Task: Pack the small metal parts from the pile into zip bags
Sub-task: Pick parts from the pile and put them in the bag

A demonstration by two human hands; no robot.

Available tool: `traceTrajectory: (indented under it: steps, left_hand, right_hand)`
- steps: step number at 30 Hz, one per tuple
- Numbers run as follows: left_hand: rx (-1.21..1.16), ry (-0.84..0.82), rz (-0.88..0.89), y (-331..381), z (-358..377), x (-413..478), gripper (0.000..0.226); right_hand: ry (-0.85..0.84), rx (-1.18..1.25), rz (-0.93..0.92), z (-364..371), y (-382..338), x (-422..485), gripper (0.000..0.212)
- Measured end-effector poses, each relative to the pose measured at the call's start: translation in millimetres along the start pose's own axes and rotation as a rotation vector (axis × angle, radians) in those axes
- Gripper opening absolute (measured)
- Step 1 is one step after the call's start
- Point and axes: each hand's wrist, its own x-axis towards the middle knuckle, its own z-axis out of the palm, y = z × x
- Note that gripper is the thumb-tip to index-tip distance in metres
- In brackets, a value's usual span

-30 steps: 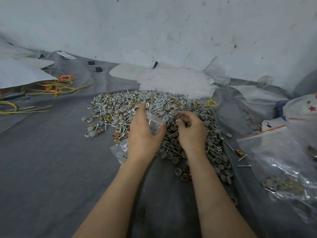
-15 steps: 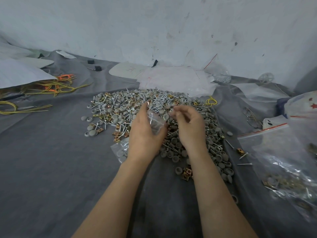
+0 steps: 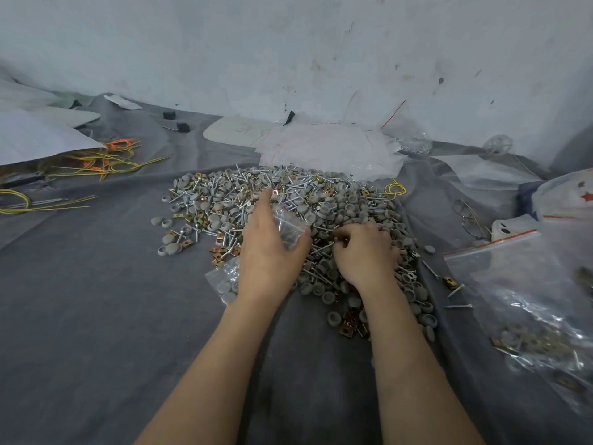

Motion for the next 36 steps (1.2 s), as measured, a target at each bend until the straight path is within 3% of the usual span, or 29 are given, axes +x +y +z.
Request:
traceTrajectory:
  steps: [10, 20, 24, 28, 32, 36]
  left_hand:
    - [-0.022, -0.013, -0.019, 1, 0, 0, 0.085]
    - [-0.030, -0.013, -0.016, 2, 1, 0, 0.086]
    - [-0.033, -0.017, -0.021, 1, 0, 0, 0.086]
    - [-0.045, -0.034, -0.023, 1, 1, 0, 0.085]
    - [-0.013, -0.037, -0.005, 0, 3, 0, 0.086]
    - [0.015, -0.037, 0.019, -1, 3, -1, 0.085]
  right_hand:
    - [0.001, -0.058, 0.085, 8, -7, 2, 0.047]
    - [0.129, -0.008, 0.022, 20, -13, -2, 0.031]
    - [0.209, 0.167, -0.001, 17, -7, 2, 0.025]
    - [0.271, 0.631, -0.064, 7, -5, 4, 0.024]
    - [0.179, 0.963, -0.049, 2, -11, 3, 0.005]
    - [0.040, 1.032, -0.192, 0, -17, -1, 0.016]
